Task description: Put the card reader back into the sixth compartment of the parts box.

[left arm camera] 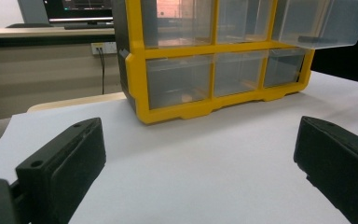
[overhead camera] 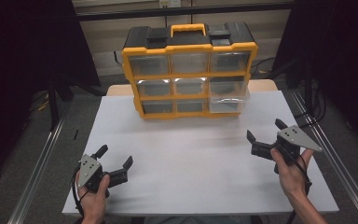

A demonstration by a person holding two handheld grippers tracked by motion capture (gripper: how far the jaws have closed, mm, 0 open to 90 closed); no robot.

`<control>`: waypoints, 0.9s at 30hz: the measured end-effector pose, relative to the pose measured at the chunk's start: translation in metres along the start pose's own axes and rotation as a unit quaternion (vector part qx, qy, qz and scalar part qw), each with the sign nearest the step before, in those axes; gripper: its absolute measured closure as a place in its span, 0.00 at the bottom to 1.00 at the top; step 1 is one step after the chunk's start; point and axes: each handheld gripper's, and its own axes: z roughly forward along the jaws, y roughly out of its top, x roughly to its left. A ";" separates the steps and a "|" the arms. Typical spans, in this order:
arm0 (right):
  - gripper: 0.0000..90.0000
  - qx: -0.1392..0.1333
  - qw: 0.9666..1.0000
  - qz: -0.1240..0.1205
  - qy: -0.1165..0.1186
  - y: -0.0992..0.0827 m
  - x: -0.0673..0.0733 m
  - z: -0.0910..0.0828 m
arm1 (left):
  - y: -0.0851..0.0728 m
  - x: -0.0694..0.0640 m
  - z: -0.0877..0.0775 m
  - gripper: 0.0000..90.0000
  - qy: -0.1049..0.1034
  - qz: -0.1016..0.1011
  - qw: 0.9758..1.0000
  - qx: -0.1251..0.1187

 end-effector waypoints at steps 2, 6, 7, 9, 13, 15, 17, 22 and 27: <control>0.00 0.001 1.000 0.004 0.003 -0.004 0.000 -0.003 | 0.000 0.000 0.001 0.02 0.001 -0.005 1.000 -0.001; 0.00 0.001 1.000 0.003 0.001 -0.012 -0.001 -0.010 | 0.000 -0.001 0.001 0.02 -0.001 -0.004 1.000 -0.004; 0.00 0.002 1.000 0.001 0.002 -0.014 -0.001 -0.011 | 0.000 -0.001 0.001 0.02 -0.001 -0.004 1.000 -0.005; 0.00 0.005 1.000 0.006 0.004 -0.018 -0.001 -0.013 | 0.000 -0.001 0.000 0.02 0.000 -0.003 1.000 -0.002; 0.00 0.010 1.000 0.003 0.007 -0.026 0.000 -0.017 | 0.000 0.000 0.000 0.02 0.004 -0.007 1.000 -0.001; 0.00 0.014 1.000 -0.004 0.007 -0.029 0.002 -0.021 | 0.000 -0.001 0.000 0.02 0.004 -0.007 1.000 -0.001; 0.00 0.018 1.000 -0.006 0.010 -0.032 0.002 -0.025 | 0.000 -0.001 0.001 0.02 0.003 -0.006 1.000 -0.001; 0.00 0.018 1.000 -0.006 0.005 -0.041 0.002 -0.038 | 0.000 -0.001 0.000 0.02 0.007 -0.004 1.000 0.000; 0.00 0.031 0.999 0.006 0.000 -0.053 -0.002 -0.047 | 0.000 -0.002 0.000 0.02 0.010 -0.004 1.000 0.000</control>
